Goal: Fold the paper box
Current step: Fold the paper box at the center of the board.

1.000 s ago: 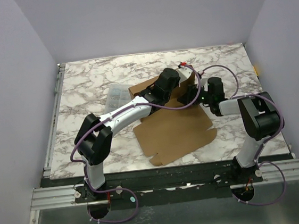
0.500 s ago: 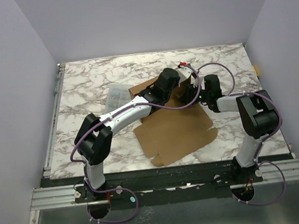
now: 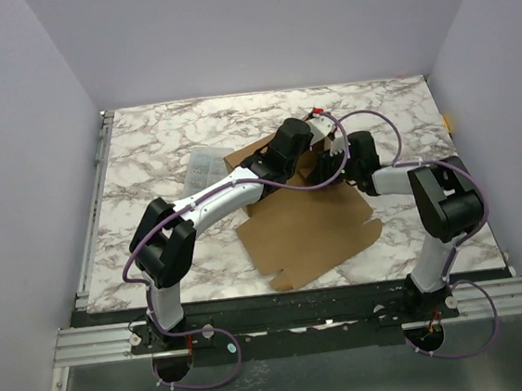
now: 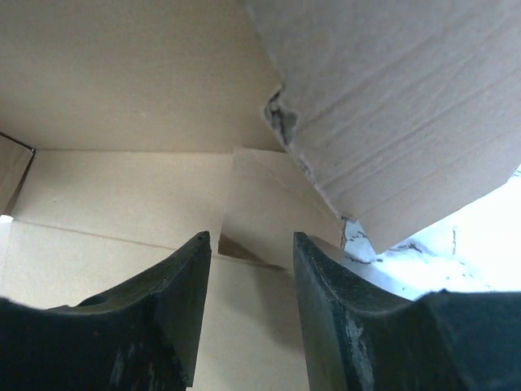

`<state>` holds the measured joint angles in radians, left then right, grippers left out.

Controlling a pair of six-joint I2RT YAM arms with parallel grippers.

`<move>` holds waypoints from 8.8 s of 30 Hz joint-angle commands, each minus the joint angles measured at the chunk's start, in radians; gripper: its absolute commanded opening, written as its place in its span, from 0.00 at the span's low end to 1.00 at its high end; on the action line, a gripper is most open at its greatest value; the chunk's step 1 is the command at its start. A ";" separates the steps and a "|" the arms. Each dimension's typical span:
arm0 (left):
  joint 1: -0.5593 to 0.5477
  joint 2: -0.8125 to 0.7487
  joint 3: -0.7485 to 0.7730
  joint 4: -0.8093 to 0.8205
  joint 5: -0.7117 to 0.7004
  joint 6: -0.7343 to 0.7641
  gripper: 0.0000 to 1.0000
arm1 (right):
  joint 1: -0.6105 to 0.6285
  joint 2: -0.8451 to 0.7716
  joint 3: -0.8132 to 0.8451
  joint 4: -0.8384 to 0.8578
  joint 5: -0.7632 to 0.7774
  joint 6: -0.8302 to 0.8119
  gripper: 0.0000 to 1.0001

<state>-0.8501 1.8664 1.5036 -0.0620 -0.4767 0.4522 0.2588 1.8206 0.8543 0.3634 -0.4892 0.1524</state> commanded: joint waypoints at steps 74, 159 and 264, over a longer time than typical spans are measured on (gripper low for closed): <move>-0.048 -0.055 -0.048 0.107 0.027 0.213 0.03 | -0.276 0.048 0.833 -1.005 -0.472 -0.684 0.17; -0.118 -0.002 -0.329 0.615 -0.035 0.775 0.03 | -0.422 0.171 0.675 -0.817 -0.531 -0.796 0.69; -0.129 -0.023 -0.225 0.318 0.013 0.565 0.07 | -0.267 -0.060 0.186 -0.126 -0.504 -0.449 0.32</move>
<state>-0.9688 1.8736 1.2568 0.3576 -0.5220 1.1084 -0.0174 1.7885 1.0851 0.0387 -1.0332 -0.4377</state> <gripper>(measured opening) 0.070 0.337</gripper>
